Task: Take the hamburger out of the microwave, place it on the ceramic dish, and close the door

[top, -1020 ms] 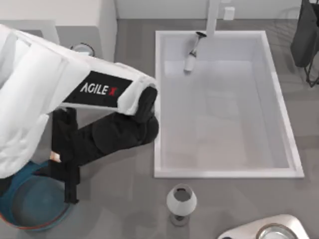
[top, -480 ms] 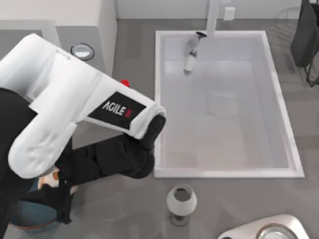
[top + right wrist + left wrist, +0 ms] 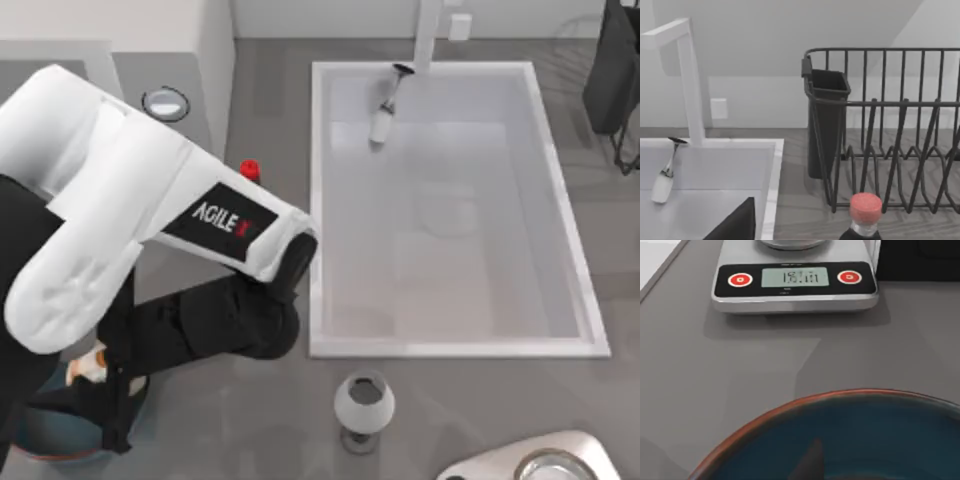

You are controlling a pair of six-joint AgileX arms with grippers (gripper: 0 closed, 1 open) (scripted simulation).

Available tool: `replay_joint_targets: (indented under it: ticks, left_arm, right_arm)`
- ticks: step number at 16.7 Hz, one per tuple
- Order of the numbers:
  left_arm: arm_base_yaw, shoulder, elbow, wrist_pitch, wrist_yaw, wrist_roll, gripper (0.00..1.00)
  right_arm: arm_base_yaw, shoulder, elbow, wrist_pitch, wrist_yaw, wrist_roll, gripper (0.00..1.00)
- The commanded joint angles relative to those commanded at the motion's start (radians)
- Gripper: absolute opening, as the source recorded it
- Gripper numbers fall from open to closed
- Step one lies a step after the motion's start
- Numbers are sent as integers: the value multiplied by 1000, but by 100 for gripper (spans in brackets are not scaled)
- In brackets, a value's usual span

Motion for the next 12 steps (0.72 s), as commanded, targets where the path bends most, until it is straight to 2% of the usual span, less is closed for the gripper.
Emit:
replay_joint_targets:
  ticks: [12]
  left_arm:
    - [51, 21, -104, 111, -46, 31, 0]
  right_arm:
    - [0, 0, 0, 0, 0, 0, 100]
